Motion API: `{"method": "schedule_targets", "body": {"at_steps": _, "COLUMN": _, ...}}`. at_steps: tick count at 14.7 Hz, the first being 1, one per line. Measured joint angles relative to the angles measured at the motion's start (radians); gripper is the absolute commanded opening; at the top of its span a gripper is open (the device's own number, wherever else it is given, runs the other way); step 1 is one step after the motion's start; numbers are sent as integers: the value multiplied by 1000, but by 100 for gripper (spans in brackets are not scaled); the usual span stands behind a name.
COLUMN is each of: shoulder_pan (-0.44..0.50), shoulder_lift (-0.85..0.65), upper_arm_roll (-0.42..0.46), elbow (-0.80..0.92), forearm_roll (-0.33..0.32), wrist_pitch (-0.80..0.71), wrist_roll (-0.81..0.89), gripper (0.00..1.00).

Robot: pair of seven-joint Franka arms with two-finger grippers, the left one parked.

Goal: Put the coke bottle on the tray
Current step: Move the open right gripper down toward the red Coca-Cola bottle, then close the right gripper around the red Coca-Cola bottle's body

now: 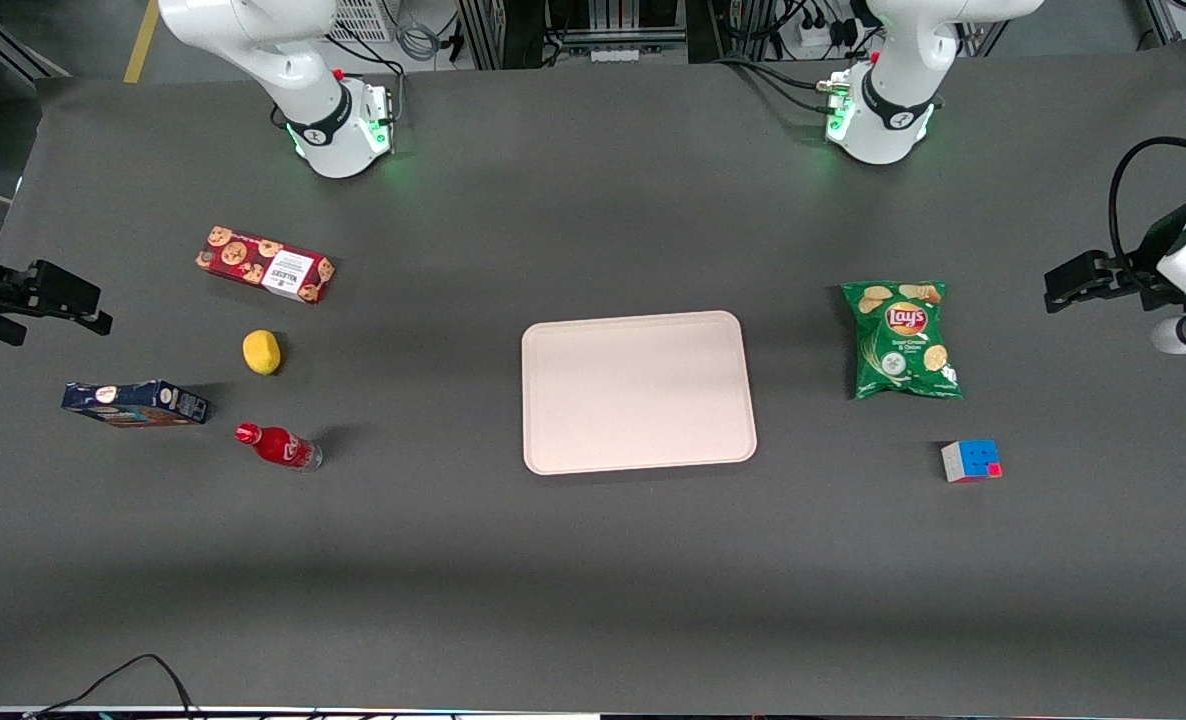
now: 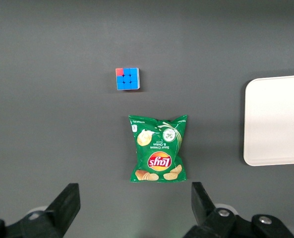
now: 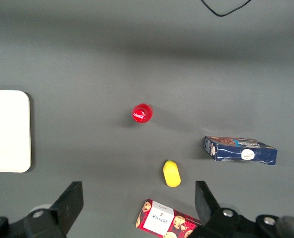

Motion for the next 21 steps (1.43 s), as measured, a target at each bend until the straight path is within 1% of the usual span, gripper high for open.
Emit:
{"method": "schedule_targets", "body": {"at_steps": 7, "shoulder_pan": 3, "shoulder_lift": 11, "upper_arm_roll": 8, "elbow": 4, "forearm_roll": -2, "wrist_pitch": -7, "wrist_roll": 8, "gripper": 100}}
{"method": "schedule_targets", "body": {"at_steps": 11, "shoulder_pan": 11, "shoulder_lift": 76, "upper_arm_roll": 16, "elbow": 1, "forearm_roll": -4, "wrist_pitch": -5, "wrist_roll": 8, "gripper": 100}}
{"method": "schedule_targets", "body": {"at_steps": 13, "shoulder_pan": 11, "shoulder_lift": 117, "upper_arm_roll": 18, "elbow": -1, "forearm_roll": -5, "wrist_pitch": 19, "wrist_roll": 8, "gripper": 100}}
{"method": "schedule_targets", "body": {"at_steps": 16, "shoulder_pan": 12, "shoulder_lift": 175, "upper_arm_roll": 23, "elbow": -33, "forearm_roll": -5, "wrist_pitch": 125, "wrist_roll": 8, "gripper": 100}}
{"method": "schedule_targets", "body": {"at_steps": 21, "shoulder_pan": 17, "shoulder_lift": 248, "upper_arm_roll": 46, "elbow": -199, "forearm_roll": -8, "wrist_pitch": 434, "wrist_roll": 8, "gripper": 100}}
